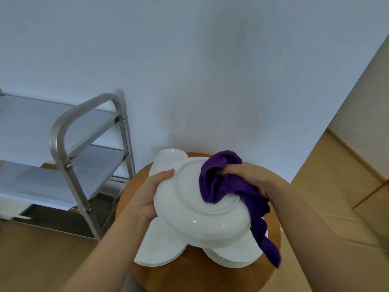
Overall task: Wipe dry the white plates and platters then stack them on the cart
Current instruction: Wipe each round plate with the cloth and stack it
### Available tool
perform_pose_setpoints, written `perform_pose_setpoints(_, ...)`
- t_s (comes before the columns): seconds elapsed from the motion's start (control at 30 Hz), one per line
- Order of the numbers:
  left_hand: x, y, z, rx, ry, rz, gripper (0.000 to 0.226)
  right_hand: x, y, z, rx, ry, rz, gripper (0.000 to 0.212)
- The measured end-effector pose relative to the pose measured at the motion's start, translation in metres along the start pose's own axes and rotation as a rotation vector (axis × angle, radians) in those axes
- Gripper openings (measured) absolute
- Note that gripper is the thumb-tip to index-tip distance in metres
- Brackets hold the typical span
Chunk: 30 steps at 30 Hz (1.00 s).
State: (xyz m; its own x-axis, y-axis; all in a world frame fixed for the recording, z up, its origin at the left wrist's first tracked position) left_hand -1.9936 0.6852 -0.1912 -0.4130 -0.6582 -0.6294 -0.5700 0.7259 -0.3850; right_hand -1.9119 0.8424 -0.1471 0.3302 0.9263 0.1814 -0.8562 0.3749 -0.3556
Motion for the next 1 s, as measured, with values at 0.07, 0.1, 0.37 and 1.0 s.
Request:
perform_pose_setpoints(0.07, 0.001, 0.0, 0.004, -0.013, -0.009, -0.008, 0.086, 0.002, -0.001, -0.005, 0.04, 0.021, -0.066, 0.012)
perform_pose_setpoints(0.1, 0.003, 0.001, 0.005, -0.022, -0.009, -0.031, 0.075, 0.002, -0.004, -0.008, 0.053, 0.042, -0.122, 0.006)
perform_pose_setpoints(0.37, -0.002, -0.007, 0.001, -0.332, -0.072, -0.265, 0.05, -0.02, -0.005, -0.049, 0.017, 0.495, -0.446, 0.032)
perform_pose_setpoints(1.0, -0.005, 0.009, 0.014, 0.1, -0.103, -0.003, 0.074, 0.022, -0.006, -0.011, 0.062, -0.019, -0.36, 0.025)
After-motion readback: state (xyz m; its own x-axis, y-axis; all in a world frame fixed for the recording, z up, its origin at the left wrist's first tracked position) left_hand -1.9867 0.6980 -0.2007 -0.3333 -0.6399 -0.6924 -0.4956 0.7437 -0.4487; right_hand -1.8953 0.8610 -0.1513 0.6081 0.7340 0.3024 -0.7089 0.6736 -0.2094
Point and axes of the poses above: each hand's wrist, its own y-axis towards the middle knuckle, its own x-axis out of the back of the hand, z = x × y, the point moved 8 cm from there along y, towards the middle knuckle, and after that the axes turned 10 degrees about -z, right-handed, at the moved point
